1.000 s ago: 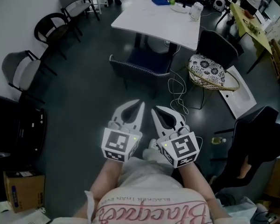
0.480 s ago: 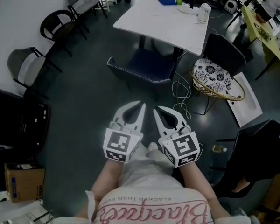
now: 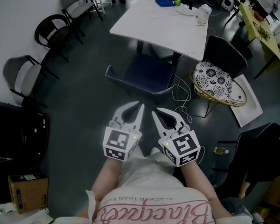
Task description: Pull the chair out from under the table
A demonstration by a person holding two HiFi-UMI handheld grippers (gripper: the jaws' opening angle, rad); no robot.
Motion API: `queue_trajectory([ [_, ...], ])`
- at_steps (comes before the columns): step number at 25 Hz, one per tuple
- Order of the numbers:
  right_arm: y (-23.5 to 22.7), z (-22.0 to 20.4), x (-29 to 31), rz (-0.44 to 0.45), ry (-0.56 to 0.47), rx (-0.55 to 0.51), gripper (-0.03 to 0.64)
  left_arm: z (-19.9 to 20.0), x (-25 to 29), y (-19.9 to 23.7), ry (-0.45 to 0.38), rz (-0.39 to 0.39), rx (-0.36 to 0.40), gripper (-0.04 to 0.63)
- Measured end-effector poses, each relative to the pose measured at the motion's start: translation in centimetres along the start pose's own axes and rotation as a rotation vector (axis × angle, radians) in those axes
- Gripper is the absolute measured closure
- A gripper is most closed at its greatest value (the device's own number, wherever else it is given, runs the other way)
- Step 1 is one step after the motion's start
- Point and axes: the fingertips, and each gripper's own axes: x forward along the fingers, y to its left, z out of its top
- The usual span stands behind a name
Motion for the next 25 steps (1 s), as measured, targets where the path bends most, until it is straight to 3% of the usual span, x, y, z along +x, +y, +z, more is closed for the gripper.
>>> queue_trajectory([
  [9,-3.2,0.5,8.6,-0.170,0.107,0.077,0.611,-1.7,4.6,7.7,0.159,-0.178,0.100,0.584],
  [12,-4.1,-0.4,11.2,-0.211,0.162,0.107,0.611,-3.0,6.4,10.0,0.224,-0.242,0.159,0.506],
  [15,-4.8,-1.4,13.5,-0.226,0.213,0.121,0.609,-4.2,7.9,12.1,0.279,-0.299,0.218,0.478],
  [16,-5.1,-1.7,14.2,-0.226,0.230,0.127,0.606,-4.6,8.4,12.6,0.297,-0.321,0.236,0.468],
  [18,-5.7,-2.2,15.7,-0.217,0.271,0.138,0.498,-5.5,9.3,13.6,0.340,-0.375,0.277,0.446],
  [20,-6.2,-2.9,17.1,-0.197,0.330,0.124,0.475,-6.7,10.0,14.3,0.397,-0.443,0.338,0.440],
  [25,-6.3,-6.7,20.0,-0.053,0.557,-0.048,0.409,-10.8,11.1,15.8,0.568,-0.648,0.581,0.439],
])
